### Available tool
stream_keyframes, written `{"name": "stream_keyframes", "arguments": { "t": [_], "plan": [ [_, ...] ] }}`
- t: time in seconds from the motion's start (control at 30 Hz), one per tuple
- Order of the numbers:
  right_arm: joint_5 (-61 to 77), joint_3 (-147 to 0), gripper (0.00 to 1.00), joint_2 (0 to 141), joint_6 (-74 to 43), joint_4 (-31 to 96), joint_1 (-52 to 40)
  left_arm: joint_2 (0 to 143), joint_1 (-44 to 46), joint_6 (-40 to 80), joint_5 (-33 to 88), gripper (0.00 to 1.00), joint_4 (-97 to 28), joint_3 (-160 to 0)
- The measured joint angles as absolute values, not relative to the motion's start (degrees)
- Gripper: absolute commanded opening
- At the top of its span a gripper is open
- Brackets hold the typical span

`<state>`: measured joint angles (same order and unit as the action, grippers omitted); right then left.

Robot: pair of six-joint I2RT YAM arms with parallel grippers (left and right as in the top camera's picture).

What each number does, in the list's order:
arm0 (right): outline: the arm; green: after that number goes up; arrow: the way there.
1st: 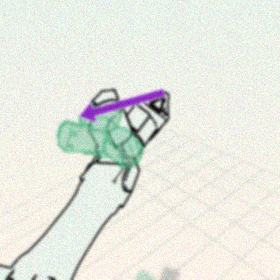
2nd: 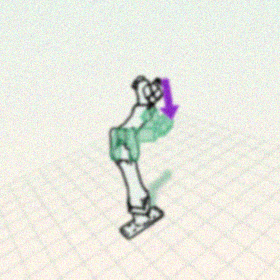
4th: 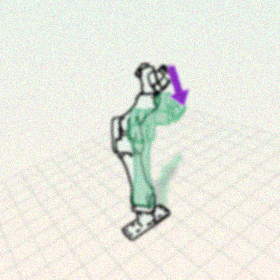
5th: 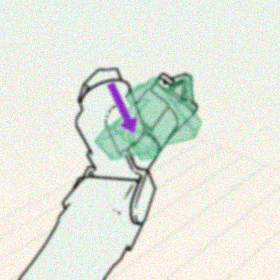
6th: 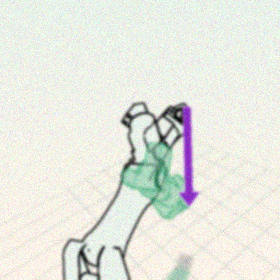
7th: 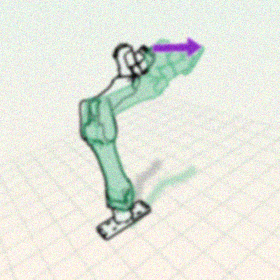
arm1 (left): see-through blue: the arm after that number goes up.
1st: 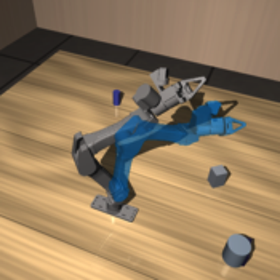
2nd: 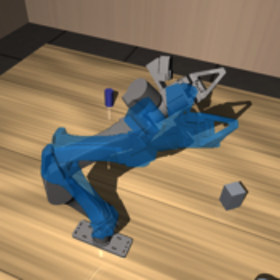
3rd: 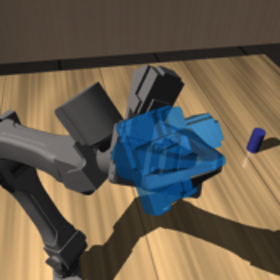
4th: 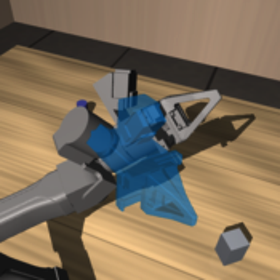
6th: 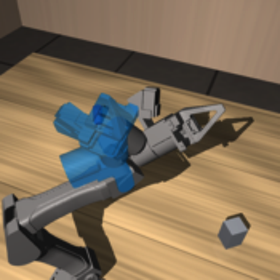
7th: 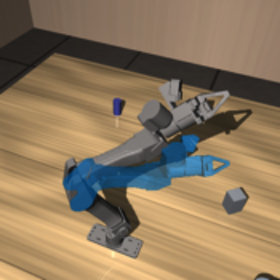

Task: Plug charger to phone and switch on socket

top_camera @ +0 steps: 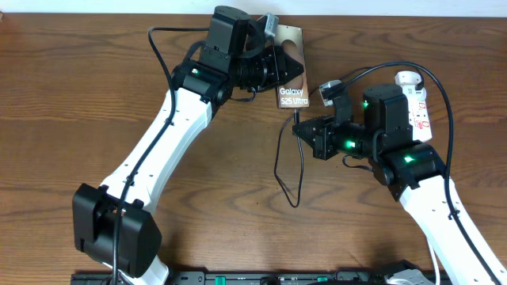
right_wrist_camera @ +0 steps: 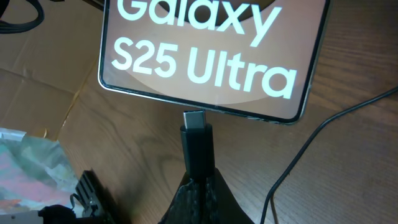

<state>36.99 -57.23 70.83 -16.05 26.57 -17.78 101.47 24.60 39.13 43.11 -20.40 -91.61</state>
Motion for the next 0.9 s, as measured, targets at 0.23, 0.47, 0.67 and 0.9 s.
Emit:
{"name": "stream_keyframes", "arguments": {
  "t": [0.23, 0.47, 0.67, 0.9],
  "plan": [
    [36.69, -57.23, 0.01, 70.83, -16.05, 25.91, -19.00, 101.45, 24.86, 38.92, 41.82, 0.07, -20.53, -91.61],
    [35.00, -57.23, 0.01, 70.83, -16.05, 28.42, -19.09, 101.45, 24.97, 37.19, 41.58, 0.07, -20.71, -91.61],
    [31.94, -57.89, 0.01, 70.87, -16.03, 33.36, -19.11, 101.47, 24.97, 35.27, 41.54, 0.07, -20.84, -91.61],
    [28.77, -62.06, 0.01, 70.87, -15.84, 37.69, -20.97, 101.45, 24.99, 34.20, 39.66, 0.08, -21.98, -91.61]
  ]
}}
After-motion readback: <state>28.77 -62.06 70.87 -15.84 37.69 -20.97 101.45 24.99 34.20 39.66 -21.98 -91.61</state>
